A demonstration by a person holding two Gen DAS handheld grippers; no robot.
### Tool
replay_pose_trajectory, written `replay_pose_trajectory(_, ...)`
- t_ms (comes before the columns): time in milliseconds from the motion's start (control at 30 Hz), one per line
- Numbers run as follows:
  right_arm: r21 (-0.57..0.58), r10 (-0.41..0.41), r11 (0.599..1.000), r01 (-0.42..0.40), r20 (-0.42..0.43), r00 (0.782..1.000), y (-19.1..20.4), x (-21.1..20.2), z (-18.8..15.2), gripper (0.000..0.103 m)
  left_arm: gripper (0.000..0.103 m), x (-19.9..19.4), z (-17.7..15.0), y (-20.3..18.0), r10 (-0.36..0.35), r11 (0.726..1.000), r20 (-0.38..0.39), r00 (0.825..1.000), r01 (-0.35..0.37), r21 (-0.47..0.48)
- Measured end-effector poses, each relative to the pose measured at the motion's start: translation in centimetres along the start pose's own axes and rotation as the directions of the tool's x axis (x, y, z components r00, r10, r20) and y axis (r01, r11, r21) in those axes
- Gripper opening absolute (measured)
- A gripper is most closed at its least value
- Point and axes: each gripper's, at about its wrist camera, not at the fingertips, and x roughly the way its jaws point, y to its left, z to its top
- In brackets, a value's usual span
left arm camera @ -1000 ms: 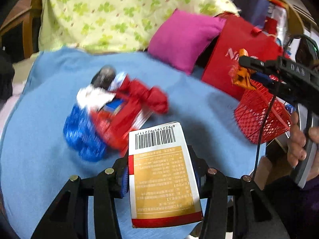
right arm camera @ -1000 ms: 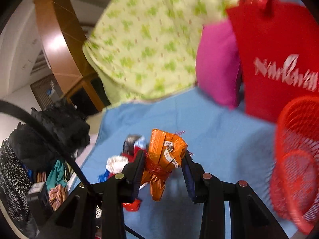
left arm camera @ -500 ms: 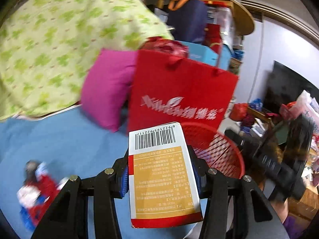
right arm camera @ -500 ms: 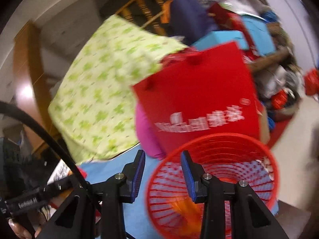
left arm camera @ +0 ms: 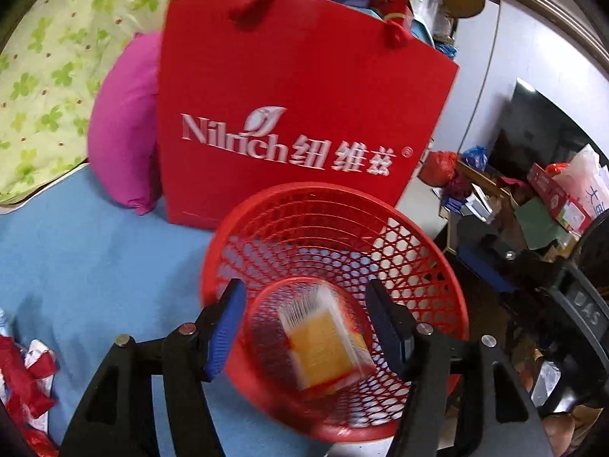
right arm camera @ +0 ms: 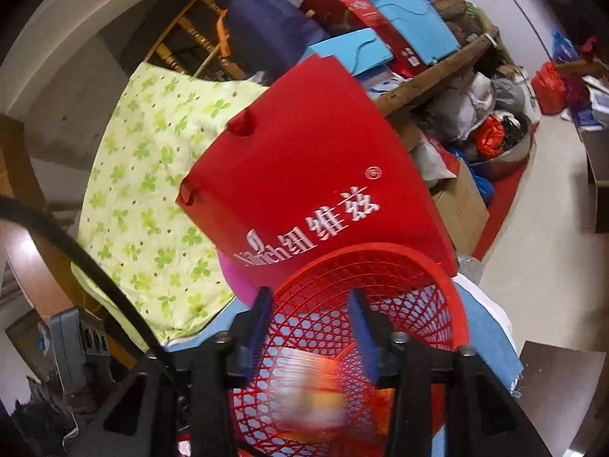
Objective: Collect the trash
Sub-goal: 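Carry the box with the left gripper over the red wastebasket and release, then return both grippers to the trash pile on the blanket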
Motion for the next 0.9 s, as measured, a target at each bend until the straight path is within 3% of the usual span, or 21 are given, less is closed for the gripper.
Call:
replay_pose_trajectory(33,-0.020,0.001,1.000,-0.001,0.013,1.000,0.7,-0.1,-0.1,0.069,0.066,-0.8,-0.1,0.6,0.008,1.000,0.016,1.000,-0.008,-0.010)
replay_pose_trajectory(133,-0.120,0.016,0.993,-0.009,0.057,0.998,3.3,-0.7,-0.8,0.070,0.066,-3.7,-0.8,2.4,0.050,0.999,0.078,0.996,-0.049,-0.016)
replay_pose_trajectory(233,-0.213,0.031,0.977,-0.017,0.063,0.998,6.2,-0.6,-1.9,0.070,0.072,-7.4,-2.5,4.7,0.168,0.986,0.139,0.976,-0.167,-0.022)
replay_pose_trajectory(433,-0.379,0.038,0.925,-0.027,0.023,0.999,12.7,0.8,-5.5,0.069,0.072,-13.2,-7.0,11.4,0.389,0.920,0.145,0.910,-0.376,-0.106)
replay_pose_trajectory(667,-0.539,0.003,0.841,-0.053,-0.093,0.996,19.7,3.6,-11.4,0.070,0.072,-16.3,-11.6,18.2,0.537,0.829,0.088,0.839,-0.506,-0.237)
replay_pose_trajectory(900,-0.620,-0.069,0.783,-0.047,-0.162,0.984,22.7,5.8,-15.1,0.070,0.072,-17.0,-13.4,21.5,0.556,0.806,0.053,0.830,-0.521,-0.281)
